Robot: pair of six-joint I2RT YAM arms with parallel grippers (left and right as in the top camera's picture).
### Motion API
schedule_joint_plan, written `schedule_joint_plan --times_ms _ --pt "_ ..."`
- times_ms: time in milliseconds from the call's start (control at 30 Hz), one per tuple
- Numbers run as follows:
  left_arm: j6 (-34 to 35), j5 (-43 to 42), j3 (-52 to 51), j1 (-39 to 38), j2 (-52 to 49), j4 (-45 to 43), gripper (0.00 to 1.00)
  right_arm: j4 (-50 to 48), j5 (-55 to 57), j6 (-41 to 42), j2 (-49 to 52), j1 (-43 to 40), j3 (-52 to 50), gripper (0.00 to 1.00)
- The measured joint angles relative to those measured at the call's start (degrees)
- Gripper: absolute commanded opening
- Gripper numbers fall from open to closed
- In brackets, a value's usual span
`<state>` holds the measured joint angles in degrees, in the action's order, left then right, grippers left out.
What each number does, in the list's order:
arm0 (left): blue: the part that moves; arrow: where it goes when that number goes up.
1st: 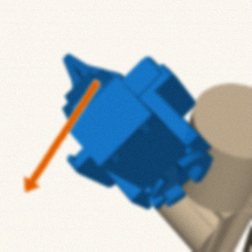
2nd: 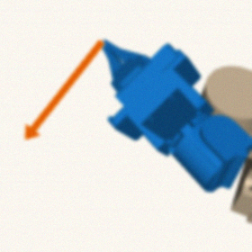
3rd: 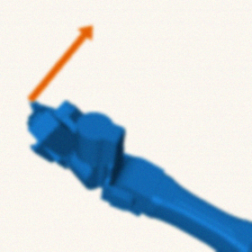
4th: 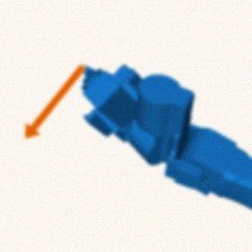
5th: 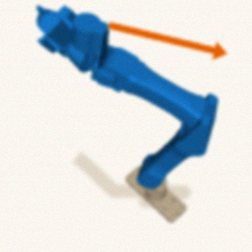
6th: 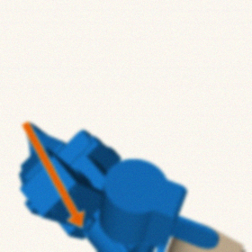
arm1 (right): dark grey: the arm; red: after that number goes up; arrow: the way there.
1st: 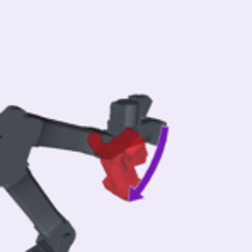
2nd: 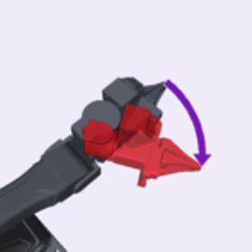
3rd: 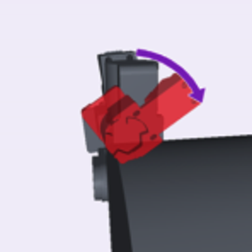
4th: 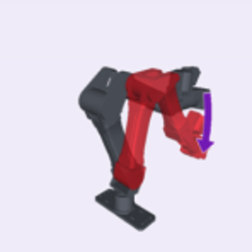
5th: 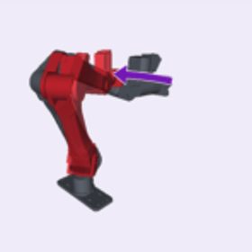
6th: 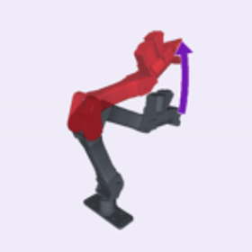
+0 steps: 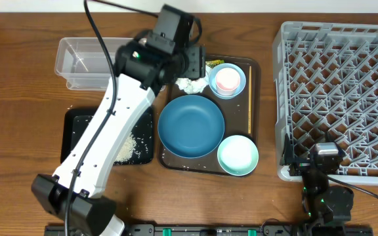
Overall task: Sort waste into correct bins and load items into the dishwasher rack
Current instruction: 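Grasp the crumpled white tissue on the brown tray with the left gripper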
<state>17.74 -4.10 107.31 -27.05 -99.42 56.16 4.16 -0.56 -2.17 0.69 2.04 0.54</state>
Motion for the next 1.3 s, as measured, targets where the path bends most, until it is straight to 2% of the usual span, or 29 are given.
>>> schedule_joint_plan --times_ms 133,400,600,1300 --pt "-4.6 0.0 5.0 -0.2 -3.7 3.4 0.73 0.0 0.0 0.0 0.0 0.0 0.0 0.99" --pt "-10.1 2.3 5.2 -0.2 -15.2 -4.2 0.75 0.0 0.0 0.0 0.0 0.0 0.0 0.99" --pt "-10.5 3.4 5.2 -0.2 -20.9 -6.5 0.74 0.0 0.0 0.0 0.0 0.0 0.0 0.99" --pt "-11.0 5.0 5.2 0.0 -29.4 -7.2 0.74 0.0 0.0 0.0 0.0 0.0 0.0 0.99"
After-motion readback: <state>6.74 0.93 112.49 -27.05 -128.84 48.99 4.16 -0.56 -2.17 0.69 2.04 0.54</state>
